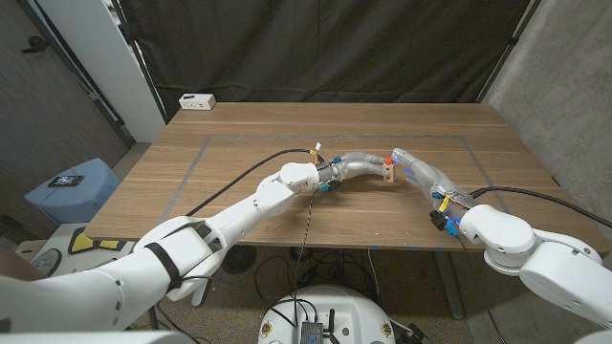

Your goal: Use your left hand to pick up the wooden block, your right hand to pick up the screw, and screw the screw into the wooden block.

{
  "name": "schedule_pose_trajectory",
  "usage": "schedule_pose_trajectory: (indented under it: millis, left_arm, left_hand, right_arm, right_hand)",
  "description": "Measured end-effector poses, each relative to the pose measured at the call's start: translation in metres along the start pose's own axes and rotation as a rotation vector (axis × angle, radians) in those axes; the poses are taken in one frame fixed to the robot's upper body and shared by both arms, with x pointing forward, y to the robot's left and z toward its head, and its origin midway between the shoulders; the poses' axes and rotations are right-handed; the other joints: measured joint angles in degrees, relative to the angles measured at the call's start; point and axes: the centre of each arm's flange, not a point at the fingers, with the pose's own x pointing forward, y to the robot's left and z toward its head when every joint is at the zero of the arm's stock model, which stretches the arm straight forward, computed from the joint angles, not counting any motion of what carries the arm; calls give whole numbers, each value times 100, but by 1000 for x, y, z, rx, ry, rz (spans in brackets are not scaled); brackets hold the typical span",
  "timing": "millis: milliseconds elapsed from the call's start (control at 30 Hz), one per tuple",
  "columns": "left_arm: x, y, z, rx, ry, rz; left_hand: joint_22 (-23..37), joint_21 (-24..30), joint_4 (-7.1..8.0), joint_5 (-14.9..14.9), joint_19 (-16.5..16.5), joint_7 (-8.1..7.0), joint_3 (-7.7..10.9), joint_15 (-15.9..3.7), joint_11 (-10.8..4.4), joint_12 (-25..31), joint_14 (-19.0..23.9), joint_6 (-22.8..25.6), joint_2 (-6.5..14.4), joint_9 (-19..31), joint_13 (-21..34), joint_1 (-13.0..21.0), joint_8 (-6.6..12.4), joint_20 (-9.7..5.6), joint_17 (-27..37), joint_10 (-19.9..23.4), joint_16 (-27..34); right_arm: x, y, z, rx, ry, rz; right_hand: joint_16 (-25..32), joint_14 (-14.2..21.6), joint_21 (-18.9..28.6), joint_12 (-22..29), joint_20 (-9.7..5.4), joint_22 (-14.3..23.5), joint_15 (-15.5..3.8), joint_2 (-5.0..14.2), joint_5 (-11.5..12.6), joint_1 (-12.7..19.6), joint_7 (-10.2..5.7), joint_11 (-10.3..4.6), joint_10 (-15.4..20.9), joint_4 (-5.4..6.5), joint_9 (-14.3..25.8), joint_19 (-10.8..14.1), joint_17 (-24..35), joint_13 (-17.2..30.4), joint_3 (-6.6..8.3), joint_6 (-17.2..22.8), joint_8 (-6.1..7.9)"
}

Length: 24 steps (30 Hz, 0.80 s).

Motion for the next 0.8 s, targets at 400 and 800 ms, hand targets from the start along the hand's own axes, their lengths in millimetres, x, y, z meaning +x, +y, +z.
schedule_pose_trajectory:
  millis: [400,800]
  left_arm:
    - [-3,-1,-1,1,4,1]
    - [-6,-1,-1,2,5,5]
  left_hand:
    - [0,0,0,0,0,-1,0,0,-1,24,0,-1,-2,0,-1,0,-2,0,0,-2,0]
    - [0,0,0,-1,0,-1,0,0,8,41,0,-1,-3,-2,-5,0,-12,0,0,-12,0]
  right_arm:
    - [8,-7,-2,-6,1,-1]
    - [16,-7,-7,4,2,10]
  right_hand:
    - [0,0,0,0,0,0,0,0,0,0,18,0,0,0,0,0,0,0,0,-25,0]
    - [0,0,0,0,0,0,0,0,0,0,-1,0,0,0,1,0,0,0,0,-44,-28]
